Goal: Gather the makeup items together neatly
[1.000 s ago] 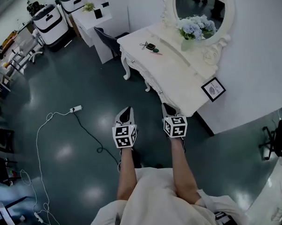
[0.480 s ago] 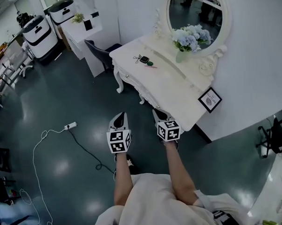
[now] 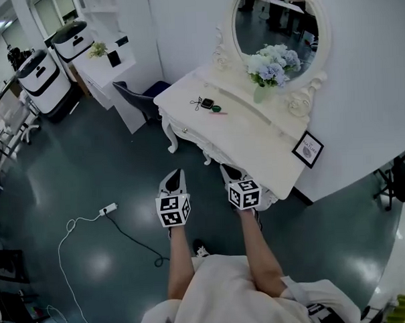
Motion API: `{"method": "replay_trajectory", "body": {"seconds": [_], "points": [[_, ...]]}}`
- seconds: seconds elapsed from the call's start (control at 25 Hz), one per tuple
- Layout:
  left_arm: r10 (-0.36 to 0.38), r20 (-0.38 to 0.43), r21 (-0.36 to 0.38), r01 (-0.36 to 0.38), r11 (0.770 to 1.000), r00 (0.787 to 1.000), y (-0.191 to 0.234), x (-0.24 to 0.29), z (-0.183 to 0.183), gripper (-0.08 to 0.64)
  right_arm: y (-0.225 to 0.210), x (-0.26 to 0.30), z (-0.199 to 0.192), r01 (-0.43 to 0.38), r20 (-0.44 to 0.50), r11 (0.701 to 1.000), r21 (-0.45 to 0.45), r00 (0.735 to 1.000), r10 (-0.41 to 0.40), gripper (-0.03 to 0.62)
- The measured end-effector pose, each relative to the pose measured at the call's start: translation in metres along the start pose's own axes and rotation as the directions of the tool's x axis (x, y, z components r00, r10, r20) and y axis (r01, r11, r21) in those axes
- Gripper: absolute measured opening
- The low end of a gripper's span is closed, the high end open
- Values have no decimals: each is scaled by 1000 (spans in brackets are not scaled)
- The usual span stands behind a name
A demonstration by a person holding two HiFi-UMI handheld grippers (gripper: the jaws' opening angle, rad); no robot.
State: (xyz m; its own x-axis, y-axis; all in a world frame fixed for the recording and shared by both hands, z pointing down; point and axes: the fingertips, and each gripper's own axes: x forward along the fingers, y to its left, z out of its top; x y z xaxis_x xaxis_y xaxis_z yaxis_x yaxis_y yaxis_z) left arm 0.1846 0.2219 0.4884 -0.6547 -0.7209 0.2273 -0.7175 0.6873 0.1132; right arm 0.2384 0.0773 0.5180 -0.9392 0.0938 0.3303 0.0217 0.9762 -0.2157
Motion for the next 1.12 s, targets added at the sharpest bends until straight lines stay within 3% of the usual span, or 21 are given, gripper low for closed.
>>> {"method": "replay_trajectory", "body": {"seconds": [0.32, 0.8, 1.12], "points": [[-76, -1, 22, 76, 997, 997, 38, 18, 8, 13, 15, 31, 4, 66, 30, 997, 33, 997, -67, 40], [-96, -5, 9, 96, 995, 995, 59, 36, 9, 13, -2, 53, 12, 116, 27, 992, 51, 993, -118, 40], [-112, -20, 14, 113, 994, 993, 82, 89, 16, 14, -21, 105, 28, 122, 27, 991, 51, 992, -124, 40]]}}
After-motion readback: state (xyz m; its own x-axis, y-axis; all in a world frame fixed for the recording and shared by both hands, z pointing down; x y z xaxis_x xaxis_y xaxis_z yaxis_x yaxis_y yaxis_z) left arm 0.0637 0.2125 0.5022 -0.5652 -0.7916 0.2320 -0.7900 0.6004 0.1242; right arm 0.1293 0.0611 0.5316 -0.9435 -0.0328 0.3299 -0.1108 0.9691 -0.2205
